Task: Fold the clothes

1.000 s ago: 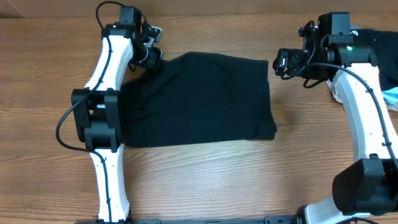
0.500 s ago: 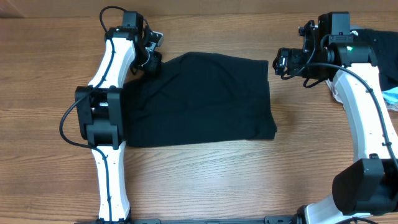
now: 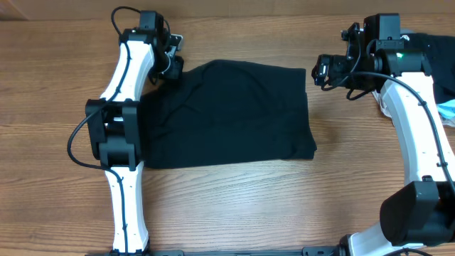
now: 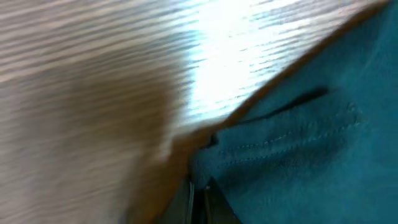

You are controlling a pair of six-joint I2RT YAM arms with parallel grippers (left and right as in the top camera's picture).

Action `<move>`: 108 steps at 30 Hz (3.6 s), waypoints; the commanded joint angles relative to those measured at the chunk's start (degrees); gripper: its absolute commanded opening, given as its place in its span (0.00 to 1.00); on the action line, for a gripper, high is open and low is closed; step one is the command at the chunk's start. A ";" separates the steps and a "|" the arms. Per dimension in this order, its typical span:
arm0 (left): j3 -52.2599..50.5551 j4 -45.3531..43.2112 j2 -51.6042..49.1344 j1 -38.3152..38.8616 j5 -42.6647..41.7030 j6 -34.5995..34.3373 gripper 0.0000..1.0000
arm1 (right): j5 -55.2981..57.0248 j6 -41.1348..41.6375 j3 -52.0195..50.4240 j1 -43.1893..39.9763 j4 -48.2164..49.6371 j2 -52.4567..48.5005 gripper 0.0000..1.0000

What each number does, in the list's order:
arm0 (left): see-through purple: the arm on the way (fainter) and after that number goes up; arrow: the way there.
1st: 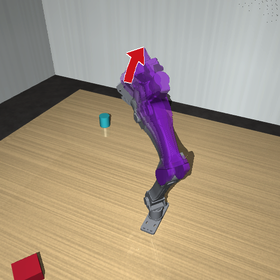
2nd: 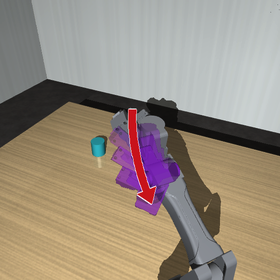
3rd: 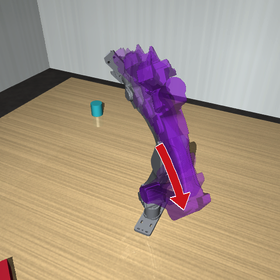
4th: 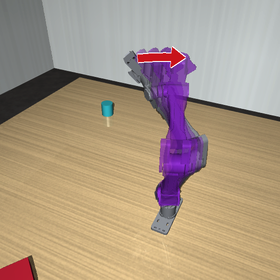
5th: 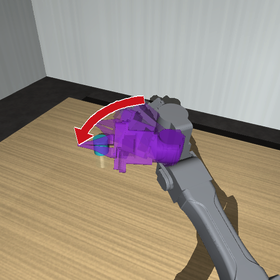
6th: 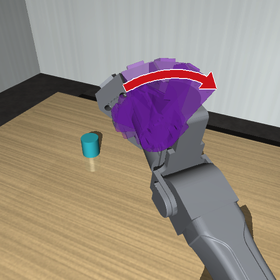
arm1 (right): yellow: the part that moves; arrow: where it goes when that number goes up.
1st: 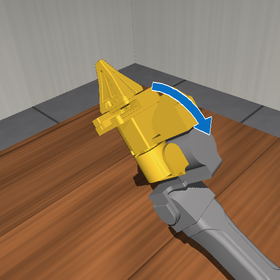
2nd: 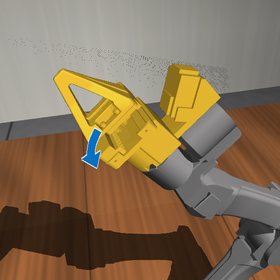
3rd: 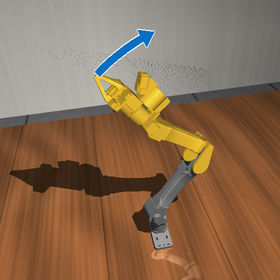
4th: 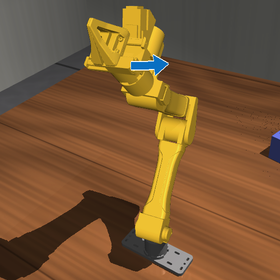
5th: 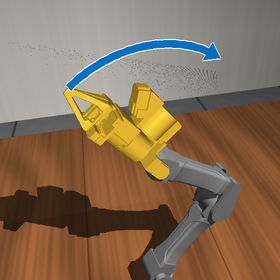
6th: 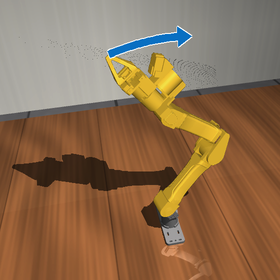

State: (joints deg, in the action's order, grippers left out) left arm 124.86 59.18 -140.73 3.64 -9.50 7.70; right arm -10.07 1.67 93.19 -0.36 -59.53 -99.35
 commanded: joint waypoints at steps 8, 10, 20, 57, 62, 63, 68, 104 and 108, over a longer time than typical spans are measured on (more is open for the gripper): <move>22.99 13.90 2.43 -0.20 4.13 -6.47 0.11 | 0.15 -0.22 -0.15 -0.02 0.87 0.20 1.00; 23.56 14.71 2.43 -0.13 4.13 -6.45 0.13 | 0.15 -0.22 -0.17 -0.02 0.94 0.20 1.00; 22.93 15.58 2.36 -0.09 4.13 -5.97 0.04 | -0.09 -0.22 -0.17 -0.02 0.70 0.20 1.00; 24.39 33.86 8.70 2.36 3.96 -5.11 0.04 | 1.73 -2.21 -0.13 4.37 24.94 -17.66 0.86; 24.39 33.79 6.95 2.82 3.98 -5.11 0.04 | 3.63 -2.14 -0.13 6.25 28.41 -22.80 0.86; 24.39 33.79 6.95 2.82 3.98 -5.11 0.04 | 3.65 -2.10 -0.13 6.49 29.16 -23.56 0.86; 24.39 33.88 6.95 2.82 4.39 -5.11 0.04 | 4.24 1.84 -0.13 7.17 34.27 -26.84 0.85; 24.41 34.01 7.02 0.66 9.94 -3.82 0.04 | 4.04 6.97 6.38 4.04 32.13 -22.80 0.04; 24.61 35.65 7.08 -1.05 9.92 -3.80 0.04 | 4.02 2.84 10.88 3.04 20.52 -18.60 0.04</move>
State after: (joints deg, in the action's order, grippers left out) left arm 149.23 93.86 -133.32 4.34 -0.54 2.35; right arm -6.44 8.64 98.89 3.64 -34.81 -125.14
